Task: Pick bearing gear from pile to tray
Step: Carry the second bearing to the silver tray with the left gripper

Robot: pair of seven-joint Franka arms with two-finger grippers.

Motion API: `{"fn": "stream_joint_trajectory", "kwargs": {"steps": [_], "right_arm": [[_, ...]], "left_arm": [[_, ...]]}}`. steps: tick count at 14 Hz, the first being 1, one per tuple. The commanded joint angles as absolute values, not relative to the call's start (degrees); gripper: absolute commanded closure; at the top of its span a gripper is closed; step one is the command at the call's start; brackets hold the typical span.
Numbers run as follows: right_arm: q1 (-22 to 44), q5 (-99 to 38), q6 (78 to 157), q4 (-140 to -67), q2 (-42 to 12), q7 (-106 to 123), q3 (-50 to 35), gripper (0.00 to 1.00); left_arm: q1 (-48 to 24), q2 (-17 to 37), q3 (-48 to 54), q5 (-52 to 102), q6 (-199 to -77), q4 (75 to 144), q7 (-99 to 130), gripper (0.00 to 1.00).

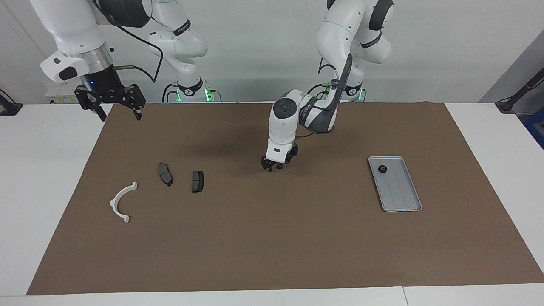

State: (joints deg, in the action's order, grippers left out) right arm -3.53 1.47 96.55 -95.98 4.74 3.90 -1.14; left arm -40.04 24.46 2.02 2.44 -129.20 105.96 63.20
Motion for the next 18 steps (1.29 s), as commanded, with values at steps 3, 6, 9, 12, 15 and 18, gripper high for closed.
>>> {"fn": "stream_joint_trajectory", "kwargs": {"steps": [3,6,9,12,15,18], "right_arm": [[-3.96,0.88,95.80,-96.85,5.80,3.87,-2.02,0.00],[-1.25,0.79,95.63,-96.95,5.80,3.78,-0.98,0.00],[1.32,0.70,95.63,-96.94,5.63,2.46,1.93,0.00],[1.49,0.35,95.62,-96.86,5.71,2.37,2.46,0.00],[1.32,-0.26,95.36,-97.03,5.71,2.37,2.46,0.00],[1.32,-0.44,91.33,-96.86,5.89,2.37,2.46,0.00]], "left_arm": [[-40.69,22.24,1.49,1.58,-130.96,108.54,63.19,0.20],[-40.69,22.24,1.49,1.58,-131.39,108.63,63.19,0.35],[-40.69,22.32,1.49,1.58,-131.40,108.72,63.19,0.41],[-40.78,22.24,1.41,1.58,-131.31,108.72,63.19,0.62],[-40.69,22.24,1.23,1.50,-130.44,108.37,63.11,0.95],[-39.82,22.41,1.23,1.41,-127.20,106.01,63.11,1.00]]}}
